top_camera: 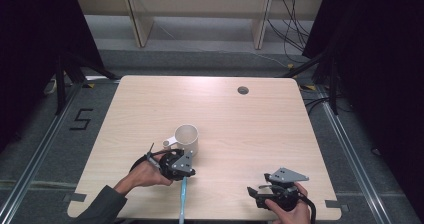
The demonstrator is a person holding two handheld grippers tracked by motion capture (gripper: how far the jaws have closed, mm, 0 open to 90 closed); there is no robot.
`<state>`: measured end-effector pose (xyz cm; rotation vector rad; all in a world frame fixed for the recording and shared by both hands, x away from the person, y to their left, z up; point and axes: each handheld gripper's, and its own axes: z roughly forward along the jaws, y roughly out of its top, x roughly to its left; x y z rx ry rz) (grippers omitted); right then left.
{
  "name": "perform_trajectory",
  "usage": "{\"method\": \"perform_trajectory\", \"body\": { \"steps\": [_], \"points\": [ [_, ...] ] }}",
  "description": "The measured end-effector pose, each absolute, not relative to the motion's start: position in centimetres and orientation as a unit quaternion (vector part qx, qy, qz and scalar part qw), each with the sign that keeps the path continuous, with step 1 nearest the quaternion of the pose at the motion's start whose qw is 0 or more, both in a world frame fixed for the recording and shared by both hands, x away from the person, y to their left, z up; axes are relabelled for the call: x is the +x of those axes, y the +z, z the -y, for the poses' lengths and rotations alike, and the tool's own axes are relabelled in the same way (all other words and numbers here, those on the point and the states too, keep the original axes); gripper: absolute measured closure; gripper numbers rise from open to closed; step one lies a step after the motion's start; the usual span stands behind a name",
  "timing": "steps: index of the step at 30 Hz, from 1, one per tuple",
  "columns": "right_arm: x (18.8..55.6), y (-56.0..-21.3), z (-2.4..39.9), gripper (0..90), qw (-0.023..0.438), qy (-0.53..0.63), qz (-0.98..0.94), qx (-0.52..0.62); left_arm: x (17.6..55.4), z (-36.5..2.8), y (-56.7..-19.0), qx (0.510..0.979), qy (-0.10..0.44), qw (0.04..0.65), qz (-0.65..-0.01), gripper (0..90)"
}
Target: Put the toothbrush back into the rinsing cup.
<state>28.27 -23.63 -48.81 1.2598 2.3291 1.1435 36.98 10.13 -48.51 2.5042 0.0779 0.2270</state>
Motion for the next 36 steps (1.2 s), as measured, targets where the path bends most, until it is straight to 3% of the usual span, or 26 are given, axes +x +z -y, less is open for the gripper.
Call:
{"method": "perform_trajectory", "body": {
  "steps": [16,36],
  "points": [
    [28.3,-48.8,23.6,22.3,0.135,0.394,-0.800,0.431,37.8,-11.1,-49.7,0.950,0.078,0.292,-0.077,87.7],
    [28.4,-48.8,23.7,22.2,0.137,0.395,-0.802,0.426,36.4,-16.2,-49.4,0.950,0.081,0.280,-0.108,87.2]
  ]
}}
